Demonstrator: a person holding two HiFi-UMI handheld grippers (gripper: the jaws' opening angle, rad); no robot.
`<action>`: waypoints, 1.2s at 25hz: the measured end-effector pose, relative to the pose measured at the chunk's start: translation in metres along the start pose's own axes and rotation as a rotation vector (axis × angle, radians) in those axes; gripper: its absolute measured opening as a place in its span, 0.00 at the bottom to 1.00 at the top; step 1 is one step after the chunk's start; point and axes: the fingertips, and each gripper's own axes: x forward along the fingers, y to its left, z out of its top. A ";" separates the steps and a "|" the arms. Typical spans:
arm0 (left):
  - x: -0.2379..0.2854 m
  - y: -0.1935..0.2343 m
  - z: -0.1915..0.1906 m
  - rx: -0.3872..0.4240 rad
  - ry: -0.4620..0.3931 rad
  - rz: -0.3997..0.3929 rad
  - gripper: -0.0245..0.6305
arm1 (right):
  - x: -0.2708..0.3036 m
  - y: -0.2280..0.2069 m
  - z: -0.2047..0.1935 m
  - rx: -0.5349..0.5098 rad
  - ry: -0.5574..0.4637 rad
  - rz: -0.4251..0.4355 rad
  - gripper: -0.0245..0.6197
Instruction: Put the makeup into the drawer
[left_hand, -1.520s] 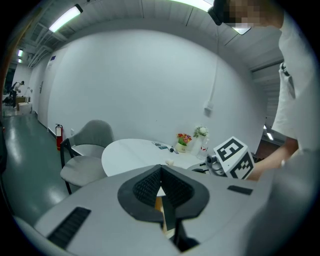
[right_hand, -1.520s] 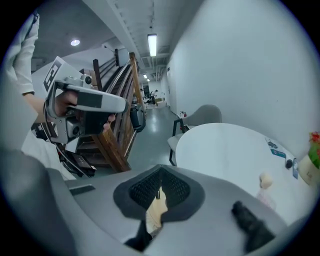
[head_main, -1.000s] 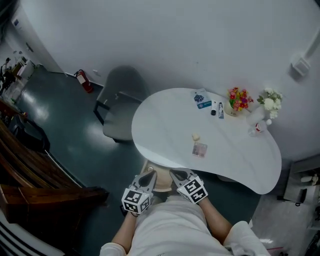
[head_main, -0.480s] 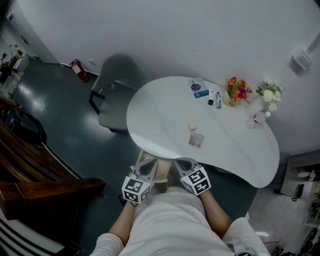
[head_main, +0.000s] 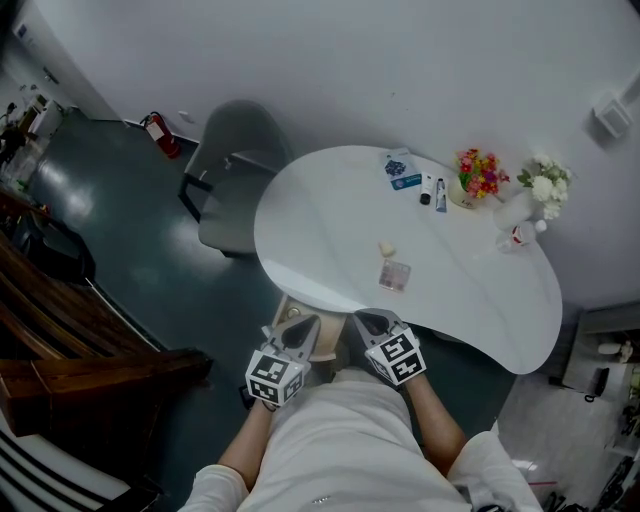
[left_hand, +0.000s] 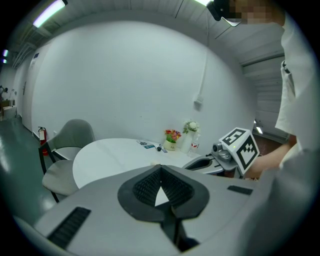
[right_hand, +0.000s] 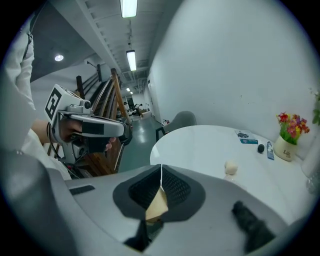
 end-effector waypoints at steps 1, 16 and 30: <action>0.000 0.000 0.000 0.000 0.001 -0.001 0.05 | 0.001 -0.003 -0.001 -0.010 0.006 -0.003 0.06; 0.020 0.000 -0.007 -0.031 0.042 -0.006 0.05 | 0.017 -0.078 -0.052 -0.193 0.272 -0.002 0.42; 0.032 0.017 -0.023 -0.082 0.099 0.018 0.05 | 0.054 -0.158 -0.095 -0.422 0.561 0.100 0.60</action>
